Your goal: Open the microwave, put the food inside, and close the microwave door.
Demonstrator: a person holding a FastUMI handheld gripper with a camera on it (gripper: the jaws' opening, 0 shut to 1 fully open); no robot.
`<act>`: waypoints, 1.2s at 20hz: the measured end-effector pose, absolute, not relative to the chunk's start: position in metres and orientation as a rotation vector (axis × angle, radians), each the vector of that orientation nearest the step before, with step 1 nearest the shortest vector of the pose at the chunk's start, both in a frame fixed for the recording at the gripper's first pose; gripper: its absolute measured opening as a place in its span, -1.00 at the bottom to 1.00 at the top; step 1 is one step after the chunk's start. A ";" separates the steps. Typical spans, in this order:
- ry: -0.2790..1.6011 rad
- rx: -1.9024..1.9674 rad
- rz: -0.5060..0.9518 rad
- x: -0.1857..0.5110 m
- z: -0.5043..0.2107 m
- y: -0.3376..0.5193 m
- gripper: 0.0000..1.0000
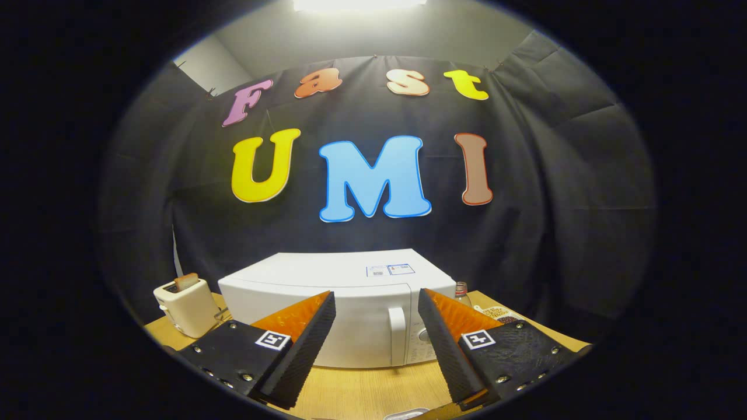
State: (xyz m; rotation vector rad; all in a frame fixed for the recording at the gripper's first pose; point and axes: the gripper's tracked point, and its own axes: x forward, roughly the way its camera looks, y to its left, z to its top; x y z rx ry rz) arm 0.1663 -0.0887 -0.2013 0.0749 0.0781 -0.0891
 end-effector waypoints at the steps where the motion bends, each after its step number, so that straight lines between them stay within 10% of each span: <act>1: 0.092 0.071 -0.101 0.174 -0.213 -0.094 0.83; 13: 0.193 0.038 -0.131 0.232 -0.299 -0.113 0.75; 18: 0.225 0.031 -0.147 0.243 -0.315 -0.116 -0.19; 24: 0.241 0.052 -0.120 0.240 -0.313 -0.113 -0.68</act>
